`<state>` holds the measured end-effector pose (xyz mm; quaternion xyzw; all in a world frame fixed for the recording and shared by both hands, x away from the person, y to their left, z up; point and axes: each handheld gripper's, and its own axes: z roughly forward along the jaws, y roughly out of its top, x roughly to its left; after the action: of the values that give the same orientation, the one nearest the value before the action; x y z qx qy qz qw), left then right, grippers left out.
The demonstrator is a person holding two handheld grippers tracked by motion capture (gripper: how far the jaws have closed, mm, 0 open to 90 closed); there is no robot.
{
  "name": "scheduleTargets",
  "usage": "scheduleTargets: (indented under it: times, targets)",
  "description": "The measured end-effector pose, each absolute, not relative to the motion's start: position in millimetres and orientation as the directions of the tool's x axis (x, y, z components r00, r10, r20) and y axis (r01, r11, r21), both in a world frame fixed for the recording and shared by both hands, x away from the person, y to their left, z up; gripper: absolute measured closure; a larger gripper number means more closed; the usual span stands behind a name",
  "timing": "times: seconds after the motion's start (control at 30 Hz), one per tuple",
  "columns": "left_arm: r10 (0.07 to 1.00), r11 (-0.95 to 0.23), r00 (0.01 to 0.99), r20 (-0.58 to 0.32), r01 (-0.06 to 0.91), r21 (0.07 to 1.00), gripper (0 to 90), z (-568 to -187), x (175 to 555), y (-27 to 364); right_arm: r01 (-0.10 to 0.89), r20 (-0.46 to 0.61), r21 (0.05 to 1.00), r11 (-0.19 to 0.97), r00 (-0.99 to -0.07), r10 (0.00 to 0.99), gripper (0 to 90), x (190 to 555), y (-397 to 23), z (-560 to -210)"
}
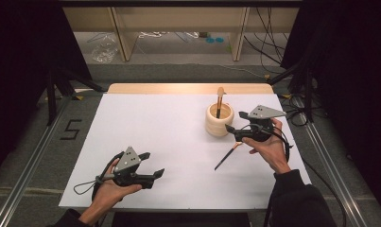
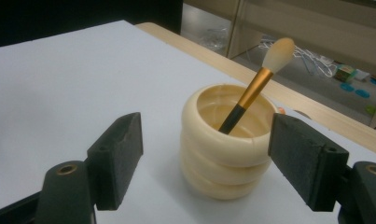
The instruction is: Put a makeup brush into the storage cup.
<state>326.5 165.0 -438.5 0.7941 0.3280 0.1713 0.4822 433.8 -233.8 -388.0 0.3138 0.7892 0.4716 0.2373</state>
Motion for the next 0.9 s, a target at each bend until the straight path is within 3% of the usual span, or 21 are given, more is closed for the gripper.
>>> scheduleTargets:
  times: [0.3, 0.5, 0.9]
  targets:
    - [0.683, -0.331, 0.730, -0.029, 0.344, 0.879, 23.7, -437.8, 328.9, 165.6, 0.242, -0.112, 0.887, 0.394, -0.714, 0.691, 28.6, 422.0, -231.5, -393.1]
    - [0.682, -0.329, 0.731, -0.031, 0.344, 0.879, 23.7, -437.8, 329.0, 165.1, 0.293, -0.091, 0.862, 0.413, -0.714, 0.694, 27.6, 417.8, -235.1, -406.6]
    - [0.681, -0.332, 0.732, -0.030, 0.345, 0.878, 23.7, -438.0, 328.9, 165.3, 0.302, -0.089, 0.852, 0.426, -0.720, 0.688, 27.8, 414.7, -236.7, -412.0]
